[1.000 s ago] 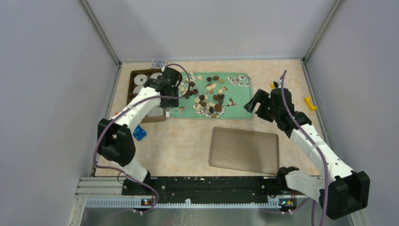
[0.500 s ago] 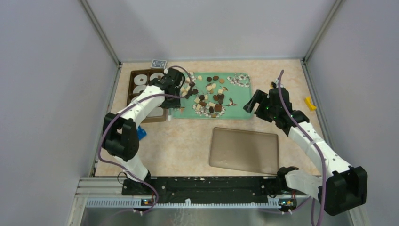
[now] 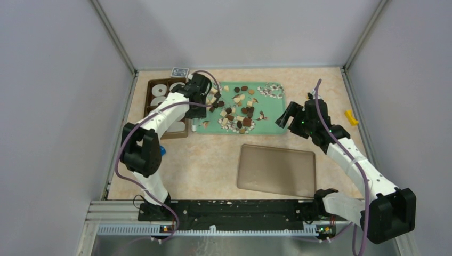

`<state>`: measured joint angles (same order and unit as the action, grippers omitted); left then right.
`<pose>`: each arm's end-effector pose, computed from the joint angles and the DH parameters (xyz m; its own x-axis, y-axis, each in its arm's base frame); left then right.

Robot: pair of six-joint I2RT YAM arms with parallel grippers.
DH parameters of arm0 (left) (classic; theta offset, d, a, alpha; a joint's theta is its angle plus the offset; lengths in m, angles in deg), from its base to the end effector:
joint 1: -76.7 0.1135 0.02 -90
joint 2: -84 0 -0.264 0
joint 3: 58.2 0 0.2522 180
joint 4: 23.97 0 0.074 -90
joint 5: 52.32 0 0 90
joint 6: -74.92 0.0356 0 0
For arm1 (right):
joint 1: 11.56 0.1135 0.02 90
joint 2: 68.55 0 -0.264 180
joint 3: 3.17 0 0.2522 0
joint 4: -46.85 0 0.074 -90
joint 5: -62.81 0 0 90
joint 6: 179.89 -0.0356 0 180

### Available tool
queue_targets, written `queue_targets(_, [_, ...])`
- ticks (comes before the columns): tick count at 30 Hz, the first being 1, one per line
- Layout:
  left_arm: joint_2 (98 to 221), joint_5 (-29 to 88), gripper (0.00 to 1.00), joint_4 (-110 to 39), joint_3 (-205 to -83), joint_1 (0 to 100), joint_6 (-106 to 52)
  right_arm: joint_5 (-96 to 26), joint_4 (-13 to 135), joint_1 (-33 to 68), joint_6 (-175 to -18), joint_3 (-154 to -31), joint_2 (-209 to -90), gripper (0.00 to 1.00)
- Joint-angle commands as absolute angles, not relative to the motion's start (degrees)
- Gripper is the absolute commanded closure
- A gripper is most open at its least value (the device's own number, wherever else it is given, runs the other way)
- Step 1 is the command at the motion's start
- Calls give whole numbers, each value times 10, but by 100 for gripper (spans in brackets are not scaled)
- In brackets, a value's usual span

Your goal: Pack the chocolate

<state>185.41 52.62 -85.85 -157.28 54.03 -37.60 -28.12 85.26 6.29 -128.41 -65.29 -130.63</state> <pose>0.3462 -0.1347 0.2644 -0.8705 -0.0375 -0.4908 -0.0698 0.9964 0.0478 0.2230 0.0724 0.2789 -0.6607 0.4414 -0.6071 0.1187 0.8601 0.4962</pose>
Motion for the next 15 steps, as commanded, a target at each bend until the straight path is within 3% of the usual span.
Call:
queue_targets(1, [1866,541,54,-847,-1602,540,-368,-275,832,59,-1275,-667,-1307,20])
queue_targets(8, [1875,532,54,-845,-1603,539,-367,-274,837,59,-1275,-669,-1304,20])
queue_targets(15, [1859,528,66,-847,-1605,539,-365,-274,839,58,-1276,-670,-1301,20])
